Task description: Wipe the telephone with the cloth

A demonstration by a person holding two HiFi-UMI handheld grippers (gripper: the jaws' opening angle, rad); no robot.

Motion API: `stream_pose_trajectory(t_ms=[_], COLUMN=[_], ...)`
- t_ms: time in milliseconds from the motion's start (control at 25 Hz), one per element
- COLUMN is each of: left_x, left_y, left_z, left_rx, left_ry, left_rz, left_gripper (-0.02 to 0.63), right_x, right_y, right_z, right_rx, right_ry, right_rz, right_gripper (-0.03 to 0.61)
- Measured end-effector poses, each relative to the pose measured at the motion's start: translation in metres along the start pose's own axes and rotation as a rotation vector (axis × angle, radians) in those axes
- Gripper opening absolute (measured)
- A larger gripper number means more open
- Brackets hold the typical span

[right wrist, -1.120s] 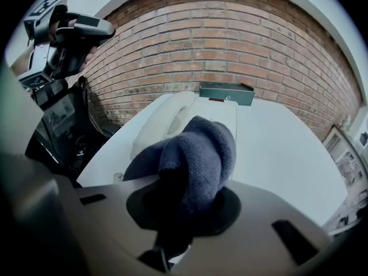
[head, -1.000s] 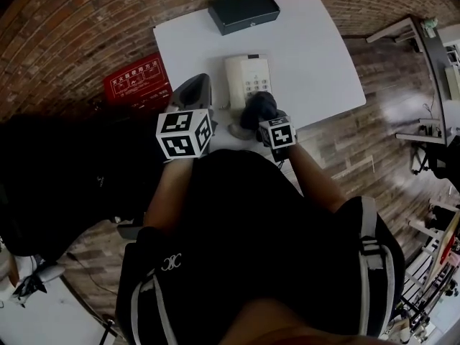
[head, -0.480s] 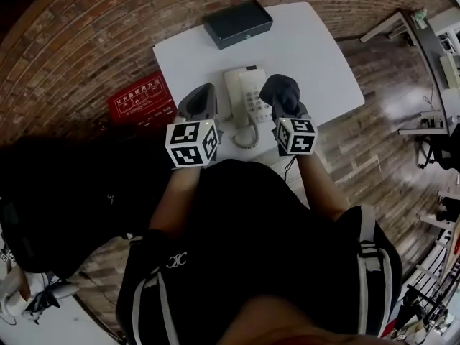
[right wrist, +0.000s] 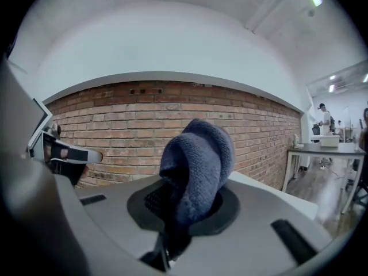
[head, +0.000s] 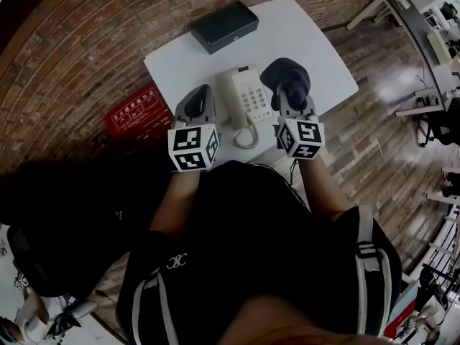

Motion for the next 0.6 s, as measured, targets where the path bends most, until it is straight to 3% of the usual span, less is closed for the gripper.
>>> stream_pose_trajectory(t_ms=[600], left_x=[0.012], left_y=[0.006], left_z=[0.000], left_rx=[0.106], left_ry=[0.027], left_rz=[0.027], left_gripper=[-0.005], right_x=[0.002], right_y=[0.037], right_z=[-0.019], right_rx=[0.030], right_ry=[-0.029], right_rz=[-0.031], right_gripper=[0.037])
Point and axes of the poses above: the fingertips, and each gripper's own axes: z forward along the fingers, y to its left, x out of its underside, the point moved 7 cm from there along -z, backward along the fingers, and after that the axes turned 8 degrees about x, right-handed, at the moved point
